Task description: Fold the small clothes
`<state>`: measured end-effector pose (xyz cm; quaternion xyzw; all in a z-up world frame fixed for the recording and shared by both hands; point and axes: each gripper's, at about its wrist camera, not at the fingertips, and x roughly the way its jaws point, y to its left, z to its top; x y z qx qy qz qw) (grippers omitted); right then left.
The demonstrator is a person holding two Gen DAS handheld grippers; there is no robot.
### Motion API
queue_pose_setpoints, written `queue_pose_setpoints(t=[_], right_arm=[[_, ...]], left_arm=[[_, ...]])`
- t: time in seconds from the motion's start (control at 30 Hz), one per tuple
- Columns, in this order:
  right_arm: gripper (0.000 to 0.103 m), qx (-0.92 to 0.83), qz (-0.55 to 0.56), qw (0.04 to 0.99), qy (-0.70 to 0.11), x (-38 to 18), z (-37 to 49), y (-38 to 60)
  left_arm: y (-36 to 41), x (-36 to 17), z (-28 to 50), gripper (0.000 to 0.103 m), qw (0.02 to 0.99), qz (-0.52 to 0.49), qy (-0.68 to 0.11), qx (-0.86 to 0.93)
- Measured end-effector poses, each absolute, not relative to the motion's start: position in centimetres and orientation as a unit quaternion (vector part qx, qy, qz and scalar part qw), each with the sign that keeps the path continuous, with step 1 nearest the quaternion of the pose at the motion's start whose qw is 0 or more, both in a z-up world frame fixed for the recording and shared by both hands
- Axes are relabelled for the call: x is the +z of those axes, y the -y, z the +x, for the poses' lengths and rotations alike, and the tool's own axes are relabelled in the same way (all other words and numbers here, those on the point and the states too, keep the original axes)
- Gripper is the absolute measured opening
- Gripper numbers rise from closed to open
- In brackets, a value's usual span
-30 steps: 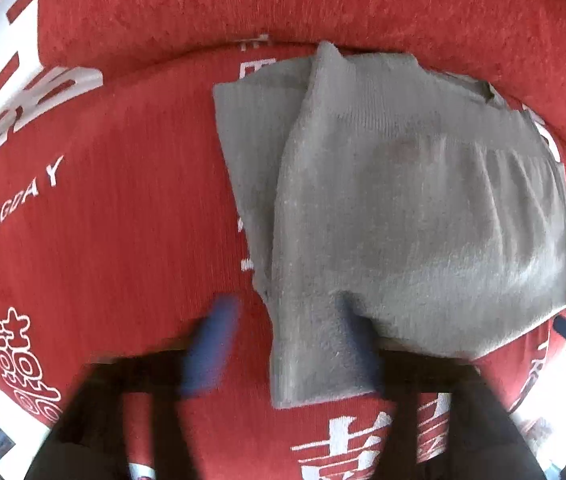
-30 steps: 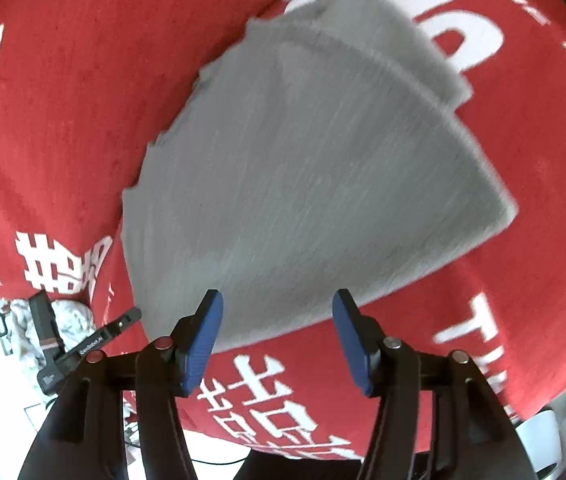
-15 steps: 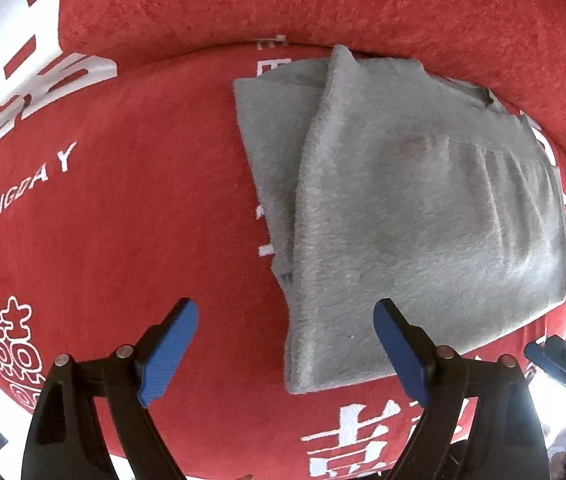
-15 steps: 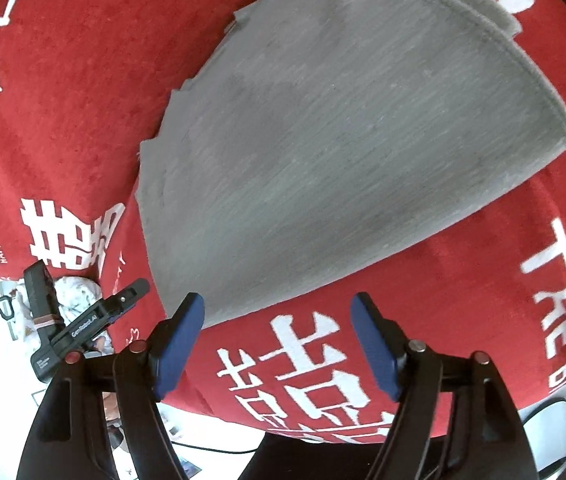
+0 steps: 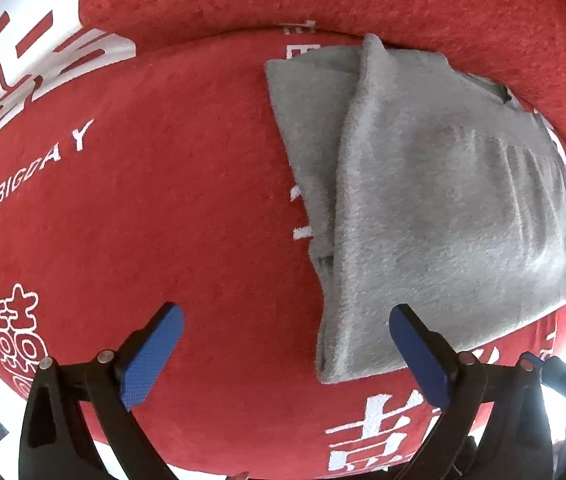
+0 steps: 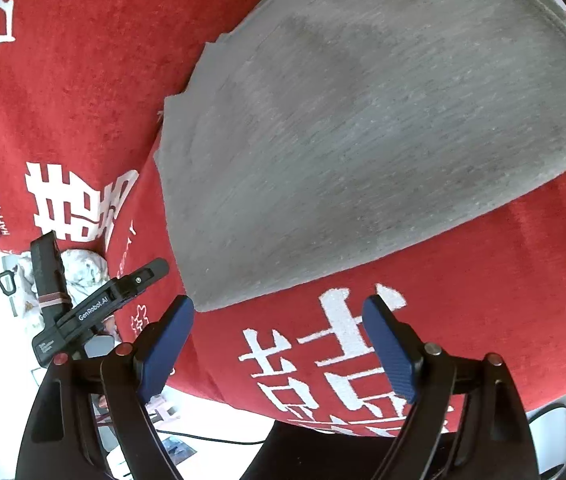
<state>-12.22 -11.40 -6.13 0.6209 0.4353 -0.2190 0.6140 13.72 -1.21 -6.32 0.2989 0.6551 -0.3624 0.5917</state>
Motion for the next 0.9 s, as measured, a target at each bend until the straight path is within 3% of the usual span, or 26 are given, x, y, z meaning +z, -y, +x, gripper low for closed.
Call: queue_pose_setpoints(t=[0.53, 0.9], right_arm=[[0.089, -0.188, 0.668, 0.594, -0.407, -8.3, -11.7, 9.7], [0.089, -0.174, 0.752, 0.554, -0.313, -12.0, -9.9, 8.2]], left_arm=[[-4.4, -7.6, 19.4, 0.103, 0.589, 0.247, -0.693, -0.336], [-6.6, -6.7, 22.9, 0.103, 0.592, 0.150, -0.703, -0.366]])
